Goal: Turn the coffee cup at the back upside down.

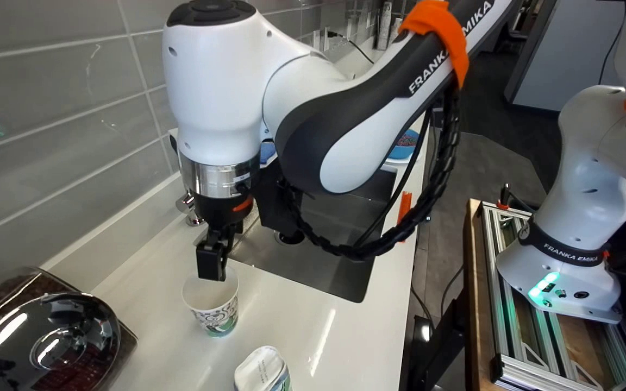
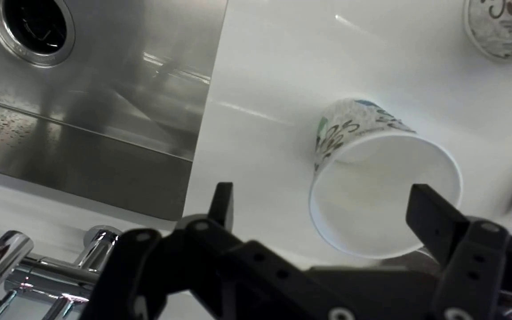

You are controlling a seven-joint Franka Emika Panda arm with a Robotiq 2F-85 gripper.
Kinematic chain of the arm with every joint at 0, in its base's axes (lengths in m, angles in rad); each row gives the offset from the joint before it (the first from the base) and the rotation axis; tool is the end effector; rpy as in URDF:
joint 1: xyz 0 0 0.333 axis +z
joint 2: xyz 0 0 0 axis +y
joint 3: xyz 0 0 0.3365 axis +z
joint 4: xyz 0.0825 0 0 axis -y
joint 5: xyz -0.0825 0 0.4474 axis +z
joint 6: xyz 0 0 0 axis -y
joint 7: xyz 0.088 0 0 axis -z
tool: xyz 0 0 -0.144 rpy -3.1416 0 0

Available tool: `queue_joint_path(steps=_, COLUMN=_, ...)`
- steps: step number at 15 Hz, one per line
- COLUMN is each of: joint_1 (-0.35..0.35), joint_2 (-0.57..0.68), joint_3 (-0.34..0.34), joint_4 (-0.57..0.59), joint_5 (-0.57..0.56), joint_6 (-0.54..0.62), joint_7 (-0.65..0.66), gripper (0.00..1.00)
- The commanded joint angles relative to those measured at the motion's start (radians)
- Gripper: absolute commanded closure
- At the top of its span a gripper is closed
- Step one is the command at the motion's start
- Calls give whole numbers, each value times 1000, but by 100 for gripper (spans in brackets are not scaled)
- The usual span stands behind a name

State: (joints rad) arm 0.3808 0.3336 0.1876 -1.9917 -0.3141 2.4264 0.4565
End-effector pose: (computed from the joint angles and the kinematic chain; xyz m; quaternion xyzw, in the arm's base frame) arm 0.5736 0.3542 0.2475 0.9822 0.1610 0.0871 0.0414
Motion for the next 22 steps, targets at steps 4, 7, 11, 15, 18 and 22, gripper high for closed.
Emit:
queue_joint_path(steps=4, joint_1=45, joint_2=8, joint_3=-37, joint_4=-49, joint_5=-23, joint_6=51, joint_7=86, gripper=0)
queue_joint_path(steps=7, joint_1=49, joint_2=19, joint_3=-37, joint_4=-50, joint_5=-15, joint_6=54, joint_7=90, gripper=0)
queue_joint_path(steps=11, joint_1=58, joint_2=37, joint_3=-49, joint_4=-43, joint_5=-16, joint_6=69, joint_7=133, gripper=0)
queue_joint_path(steps=15, joint_1=64, joint_2=49, joint_3=-63, joint_4=-34, joint_5=-13, joint_6=96, joint_7=168, gripper=0)
queue_joint_path(steps=18, joint_1=53, joint_2=58, joint_3=-50, joint_4=-36, joint_5=10, joint_6=95, joint_7=126, gripper=0)
queue_joint_path(steps=22, joint_1=47, joint_2=36, joint_3=-36, joint_4=-56, joint_5=31, joint_6=67, joint_7=72, gripper=0)
